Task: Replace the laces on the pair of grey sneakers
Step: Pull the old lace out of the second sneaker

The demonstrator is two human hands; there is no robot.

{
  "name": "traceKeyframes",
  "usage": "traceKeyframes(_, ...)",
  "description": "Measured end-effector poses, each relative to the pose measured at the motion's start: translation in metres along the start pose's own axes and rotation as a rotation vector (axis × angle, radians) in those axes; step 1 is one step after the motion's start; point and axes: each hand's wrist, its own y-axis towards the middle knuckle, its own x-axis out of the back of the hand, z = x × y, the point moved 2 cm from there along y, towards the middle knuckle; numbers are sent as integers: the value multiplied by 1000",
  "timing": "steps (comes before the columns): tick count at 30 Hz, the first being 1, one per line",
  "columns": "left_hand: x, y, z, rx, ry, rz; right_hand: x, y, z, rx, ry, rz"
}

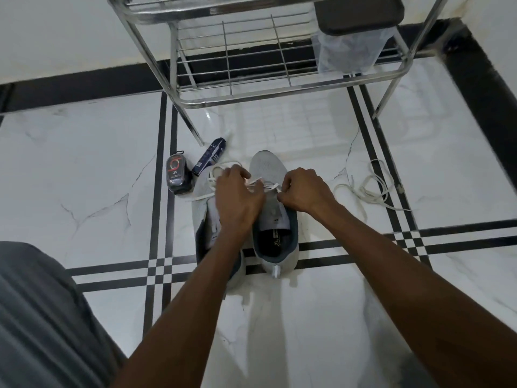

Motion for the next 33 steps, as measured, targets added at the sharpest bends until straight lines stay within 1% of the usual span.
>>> traceKeyframes(1, -8, -5, 2, 10, -31, 101, -1, 0, 2, 26, -2, -25)
traceKeyframes(2, -14, -10, 5, 13, -38, 166, -5, 0, 4, 69, 11, -33)
traceKeyframes(3, -17, -14, 7, 11, -42, 188, -8, 1, 6, 119, 23, -27)
traceKeyframes(5, -16, -17, 10, 26, -109, 166, -15, 5, 10, 192, 8, 9)
traceKeyframes(7, -14, -16, 11, 42, -192, 142, -21, 8, 15, 220, -20, 20)
traceKeyframes(11, -13, -20, 17, 100, -294, 112, -28, 9, 25, 307, -144, 30)
traceKeyframes(12, -13, -19, 18, 110, -298, 99, -26, 9, 24, 286, -129, -3)
traceKeyframes(13, -12, -18, 18, 122, -297, 85, -22, 11, 21, 216, -73, -89)
traceKeyframes(15, -10, -16, 18, 148, -289, 66, -6, 13, 6, -7, 99, -344)
traceKeyframes(16, -10, -15, 19, 157, -289, 65, 3, 11, 1, -61, 146, -448)
traceKeyframes(17, -10, -15, 20, 162, -287, 67, 7, 11, -2, -44, 165, -499)
traceKeyframes(18, -11, -17, 21, 167, -280, 71, 8, 11, -2, 12, 170, -472)
traceKeyframes(19, -11, -18, 21, 171, -278, 77, 4, 12, 0, 78, 149, -373)
traceKeyframes(21, -13, -20, 21, 168, -296, 85, -12, 10, 11, 179, -20, -85)
traceKeyframes(22, -13, -19, 21, 159, -304, 88, -21, 10, 15, 199, -104, 21)
traceKeyframes(23, -13, -19, 20, 150, -303, 91, -25, 10, 17, 214, -160, 60)
traceKeyframes(24, -12, -18, 19, 146, -302, 92, -26, 12, 21, 230, -194, 44)
traceKeyframes(26, -10, -17, 19, 141, -305, 97, -24, 15, 23, 286, -256, -28)
traceKeyframes(29, -9, -18, 21, 144, -294, 95, -16, 16, 22, 371, -353, -57)
traceKeyframes(30, -9, -18, 21, 153, -286, 88, -10, 18, 17, 348, -344, -129)
traceKeyframes(31, -8, -17, 21, 162, -281, 82, 2, 21, 8, 259, -273, -270)
traceKeyframes(33, -8, -16, 20, 163, -264, 77, 34, 25, -22, -43, 12, -612)
